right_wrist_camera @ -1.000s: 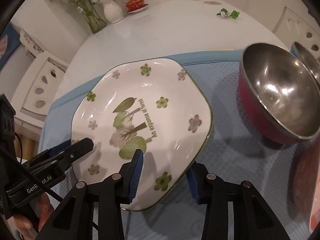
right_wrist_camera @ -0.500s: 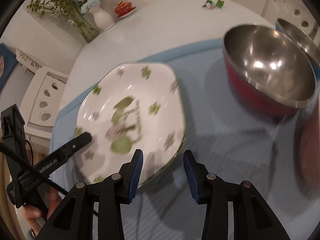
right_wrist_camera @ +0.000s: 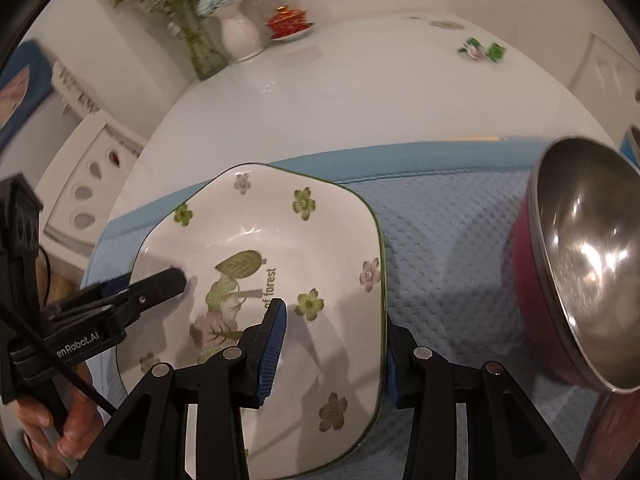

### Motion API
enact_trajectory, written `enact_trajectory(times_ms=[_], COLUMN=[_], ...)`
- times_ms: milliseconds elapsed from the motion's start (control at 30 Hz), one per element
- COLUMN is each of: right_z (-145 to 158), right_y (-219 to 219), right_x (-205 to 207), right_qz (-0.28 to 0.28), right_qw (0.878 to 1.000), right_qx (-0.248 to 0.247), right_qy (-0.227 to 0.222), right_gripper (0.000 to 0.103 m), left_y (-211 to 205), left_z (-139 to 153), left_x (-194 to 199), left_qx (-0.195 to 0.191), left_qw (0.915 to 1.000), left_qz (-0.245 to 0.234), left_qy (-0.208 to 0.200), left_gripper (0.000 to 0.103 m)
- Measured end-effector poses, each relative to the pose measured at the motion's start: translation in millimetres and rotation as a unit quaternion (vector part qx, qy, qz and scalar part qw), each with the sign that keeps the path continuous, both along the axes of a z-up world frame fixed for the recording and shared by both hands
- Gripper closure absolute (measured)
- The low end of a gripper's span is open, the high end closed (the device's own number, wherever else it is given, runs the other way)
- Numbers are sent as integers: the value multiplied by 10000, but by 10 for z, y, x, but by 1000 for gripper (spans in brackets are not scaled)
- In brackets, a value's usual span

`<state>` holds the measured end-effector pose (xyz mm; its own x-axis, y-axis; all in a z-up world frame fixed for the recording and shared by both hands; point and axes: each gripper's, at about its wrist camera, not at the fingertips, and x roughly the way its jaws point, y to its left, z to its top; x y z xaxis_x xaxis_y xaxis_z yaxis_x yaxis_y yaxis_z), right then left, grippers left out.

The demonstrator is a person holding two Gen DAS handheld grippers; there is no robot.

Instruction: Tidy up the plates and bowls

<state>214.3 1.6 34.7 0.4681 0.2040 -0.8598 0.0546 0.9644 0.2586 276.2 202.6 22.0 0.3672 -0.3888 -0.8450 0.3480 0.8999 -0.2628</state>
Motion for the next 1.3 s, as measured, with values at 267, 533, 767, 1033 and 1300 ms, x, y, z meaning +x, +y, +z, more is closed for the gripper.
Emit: enact_trajectory(times_ms=[267, 533, 767, 1033, 1300], right_z=[61, 251, 513, 829, 987], right_y=[97, 260, 316, 449, 571], right_x=[-203, -524, -842, -1461, -2047], right_qz=[135, 189, 88, 215, 556], right_qw=[9997, 9983, 9962, 9944, 9929], right_qx=[40, 282, 658, 741, 660], right_qy=[204, 483, 572, 725, 818], right_gripper=[63, 63, 62, 61, 61], left_y=[-8, 203, 285, 443, 662], left_z=[119, 426, 779, 1069, 1175], left_x=[-266, -638, -1040, -1722, -2404], left_qx=[179, 116, 165, 254, 203], left_qw=[9998, 9982, 9953, 9931, 9889], left_qz=[40, 557, 887, 1102, 1434], left_qy=[-107, -183, -345, -325, -325], left_gripper=[65, 65, 65, 65, 65])
